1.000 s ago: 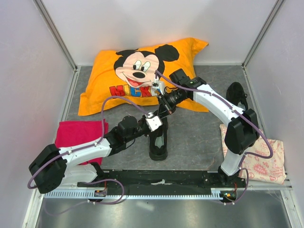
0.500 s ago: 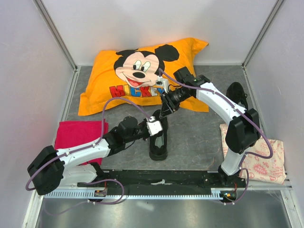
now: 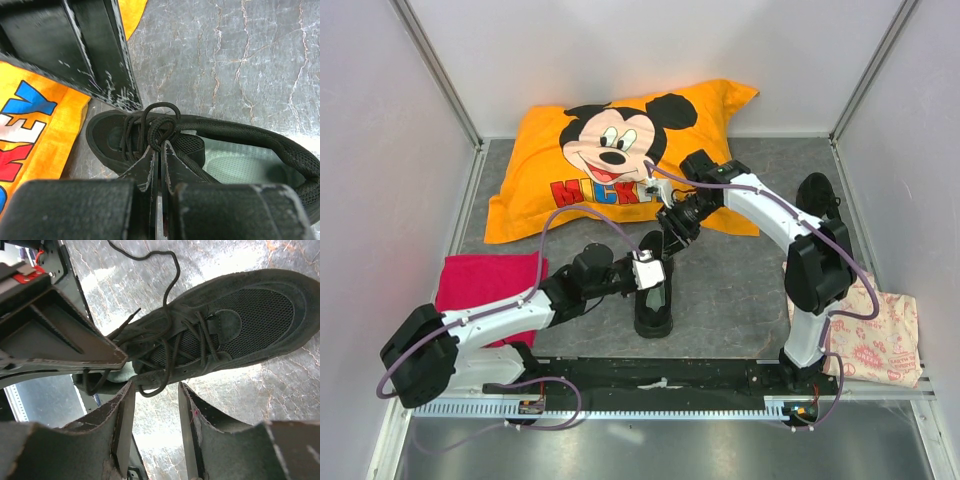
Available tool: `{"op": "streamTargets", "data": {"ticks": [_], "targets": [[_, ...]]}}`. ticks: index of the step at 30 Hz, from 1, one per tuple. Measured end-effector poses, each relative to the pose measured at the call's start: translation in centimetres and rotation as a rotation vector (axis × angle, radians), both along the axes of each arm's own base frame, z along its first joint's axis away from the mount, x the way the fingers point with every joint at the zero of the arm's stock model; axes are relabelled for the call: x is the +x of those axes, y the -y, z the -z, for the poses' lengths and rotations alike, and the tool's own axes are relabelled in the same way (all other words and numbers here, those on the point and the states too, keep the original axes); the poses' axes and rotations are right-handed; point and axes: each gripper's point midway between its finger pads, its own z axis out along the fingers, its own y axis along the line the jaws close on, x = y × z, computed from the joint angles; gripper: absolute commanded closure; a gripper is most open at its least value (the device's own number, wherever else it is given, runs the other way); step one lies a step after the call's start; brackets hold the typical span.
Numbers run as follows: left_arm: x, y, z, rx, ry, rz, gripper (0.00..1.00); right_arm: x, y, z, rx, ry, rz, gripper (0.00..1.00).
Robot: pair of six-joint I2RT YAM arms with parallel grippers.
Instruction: Tie the shoes
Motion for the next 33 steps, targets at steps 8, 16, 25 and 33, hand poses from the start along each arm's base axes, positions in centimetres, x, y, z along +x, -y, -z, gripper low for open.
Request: {"op": "streamTargets", "data": {"ticks": [8, 16, 25, 33], "targets": [[0.2, 0.2, 0.1, 0.013, 0.004, 0.005, 0.98, 0.0, 0.0, 1.6, -0.024, -0.033, -0.015, 0.59], [0.2, 0.0, 0.6, 0.042, -0.003, 0.009, 0.99, -0.9, 0.2, 2.1, -0.027, -0.077, -0.039, 0.99], [0.2, -0.2, 0.6, 0.073, -0.03, 0.006, 0.98, -1.5, 0.3, 1.3, 0.006, -0.116, -0.051, 1.0], [0.1, 0.2, 0.6, 0.102, -0.105, 0.015, 0.99, -0.8, -0.1, 0.0, 0.063, -0.113, -0.005, 1.0]]}}
